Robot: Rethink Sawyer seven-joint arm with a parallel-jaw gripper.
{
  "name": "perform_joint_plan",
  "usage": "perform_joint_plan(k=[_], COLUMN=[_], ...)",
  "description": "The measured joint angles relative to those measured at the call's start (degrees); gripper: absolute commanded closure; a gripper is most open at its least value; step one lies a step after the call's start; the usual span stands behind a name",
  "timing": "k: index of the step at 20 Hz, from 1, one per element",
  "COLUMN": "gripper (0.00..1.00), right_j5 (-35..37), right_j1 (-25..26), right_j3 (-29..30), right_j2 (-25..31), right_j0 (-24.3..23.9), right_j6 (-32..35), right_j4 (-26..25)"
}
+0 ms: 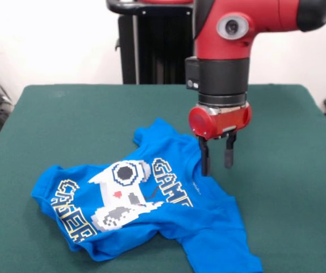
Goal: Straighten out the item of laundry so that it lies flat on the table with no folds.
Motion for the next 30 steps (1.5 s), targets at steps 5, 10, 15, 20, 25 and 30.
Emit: perform_joint_plan(k=[5,10,15,20,25,30], gripper=[0.00,0.00,0.00,0.00,0.00,0.00], right_j5=[0.0,0.0,0.0,0.0,0.0,0.0], right_j1=[0.2,1.2,1.4,1.4,1.4,1.4], right_j3=[0.0,0.0,0.0,0.0,0.0,-0.1], right_j2=[0.0,0.0,0.0,0.0,0.0,0.0], right_j0=[0.0,0.0,0.0,0.0,-0.2,-0.2], right_j6=[0.0,0.0,0.0,0.0,0.0,0.0], right_j4=[-0.5,-0.7,-0.7,-0.6,-0.5,-0.4])
